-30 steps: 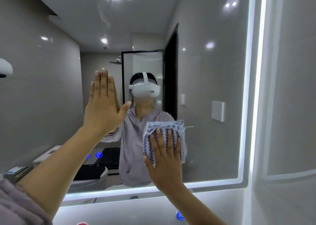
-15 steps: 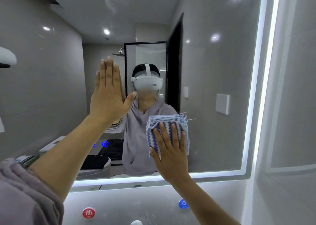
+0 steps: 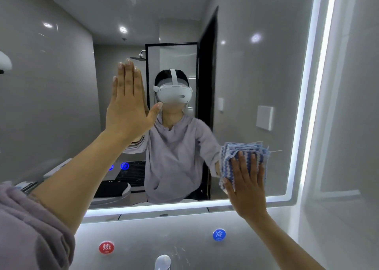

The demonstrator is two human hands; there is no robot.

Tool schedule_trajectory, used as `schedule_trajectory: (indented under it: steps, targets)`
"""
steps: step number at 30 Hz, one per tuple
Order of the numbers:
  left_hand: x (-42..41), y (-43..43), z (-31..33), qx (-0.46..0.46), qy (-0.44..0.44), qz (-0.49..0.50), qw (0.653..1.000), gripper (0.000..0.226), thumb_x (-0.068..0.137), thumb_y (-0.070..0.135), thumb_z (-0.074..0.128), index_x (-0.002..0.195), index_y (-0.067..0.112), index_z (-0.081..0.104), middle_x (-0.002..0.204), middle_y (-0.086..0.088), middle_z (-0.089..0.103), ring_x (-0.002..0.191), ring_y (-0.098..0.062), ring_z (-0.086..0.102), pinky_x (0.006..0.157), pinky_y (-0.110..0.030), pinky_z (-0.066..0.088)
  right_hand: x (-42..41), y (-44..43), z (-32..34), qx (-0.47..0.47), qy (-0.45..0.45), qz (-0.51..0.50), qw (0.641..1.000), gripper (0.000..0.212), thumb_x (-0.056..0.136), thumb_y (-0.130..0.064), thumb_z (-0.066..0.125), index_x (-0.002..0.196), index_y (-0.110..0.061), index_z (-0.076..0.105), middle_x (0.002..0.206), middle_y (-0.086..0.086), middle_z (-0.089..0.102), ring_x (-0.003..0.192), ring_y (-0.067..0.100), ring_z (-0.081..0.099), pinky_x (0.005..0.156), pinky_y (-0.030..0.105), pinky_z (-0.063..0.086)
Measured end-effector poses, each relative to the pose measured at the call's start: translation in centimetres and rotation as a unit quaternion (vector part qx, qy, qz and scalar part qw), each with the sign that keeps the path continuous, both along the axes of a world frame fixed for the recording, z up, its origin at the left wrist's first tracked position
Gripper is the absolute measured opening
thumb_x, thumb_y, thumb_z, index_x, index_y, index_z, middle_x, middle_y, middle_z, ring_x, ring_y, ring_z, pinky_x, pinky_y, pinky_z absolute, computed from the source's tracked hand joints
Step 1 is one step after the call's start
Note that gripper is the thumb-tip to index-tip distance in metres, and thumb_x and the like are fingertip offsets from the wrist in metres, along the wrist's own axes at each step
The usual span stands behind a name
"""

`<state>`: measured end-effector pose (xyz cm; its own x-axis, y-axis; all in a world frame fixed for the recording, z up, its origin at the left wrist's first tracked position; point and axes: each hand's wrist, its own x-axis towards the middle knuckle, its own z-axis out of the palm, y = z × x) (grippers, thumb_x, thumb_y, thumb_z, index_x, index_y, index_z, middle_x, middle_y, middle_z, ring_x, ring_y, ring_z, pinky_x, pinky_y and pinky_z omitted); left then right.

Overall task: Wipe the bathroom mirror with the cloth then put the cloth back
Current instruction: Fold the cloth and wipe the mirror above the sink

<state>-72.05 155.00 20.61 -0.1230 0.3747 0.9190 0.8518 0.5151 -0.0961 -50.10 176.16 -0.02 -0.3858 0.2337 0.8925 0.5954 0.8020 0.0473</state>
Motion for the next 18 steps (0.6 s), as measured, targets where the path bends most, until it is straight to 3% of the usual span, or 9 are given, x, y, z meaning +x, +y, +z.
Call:
schedule_trajectory:
  steps: [4, 7, 10, 18]
  targets:
    - [0.1, -0.1, -0.1, -0.001, 0.003, 0.001, 1.000, 0.090, 0.089, 0.058, 0.027, 0.146, -0.003, -0.007, 0.156, -0.022, -0.010, 0.145, -0.033, -0.012, 0.119, -0.044, -0.002, 3.0, 2.6, -0.6, -0.064, 0.025, -0.047, 0.997, 0.073, 0.097, -0.049, 0.026, 0.153, -0.014, -0.004, 0.161, 0.012, -0.007, 0.146, 0.042, -0.001, 0.118, 0.057, 0.005]
    - [0.2, 0.0, -0.1, 0.002, 0.003, -0.001, 1.000, 0.090, 0.089, 0.059, 0.023, 0.146, -0.003, -0.007, 0.156, -0.022, -0.009, 0.145, -0.033, -0.011, 0.119, -0.044, -0.001, 5.3, 3.8, -1.0, -0.129, 0.048, -0.063, 0.988, 0.071, 0.099, -0.055, 0.013, 0.153, -0.013, -0.004, 0.160, 0.019, 0.001, 0.146, 0.042, -0.001, 0.118, 0.056, 0.004]
    - [0.1, 0.0, -0.1, 0.003, 0.006, -0.001, 1.000, 0.090, 0.089, 0.059, 0.024, 0.146, -0.002, -0.007, 0.156, -0.022, -0.010, 0.145, -0.033, -0.012, 0.119, -0.045, -0.001, 6.5, 4.5, -1.6, -0.196, 0.065, -0.079, 0.975, 0.071, 0.100, -0.052, 0.008, 0.152, -0.005, 0.004, 0.157, 0.025, 0.012, 0.145, 0.045, 0.006, 0.114, 0.063, 0.013]
    - [-0.1, 0.2, -0.1, 0.007, 0.007, -0.007, 1.000, 0.089, 0.090, 0.058, 0.025, 0.146, -0.001, -0.009, 0.156, -0.021, -0.011, 0.145, -0.033, -0.012, 0.119, -0.045, -0.001, 5.9, 4.1, -1.7, -0.219, 0.092, -0.073, 0.969, 0.075, 0.099, -0.053, 0.005, 0.150, 0.002, 0.011, 0.157, 0.026, 0.010, 0.145, 0.044, 0.004, 0.116, 0.061, 0.006]
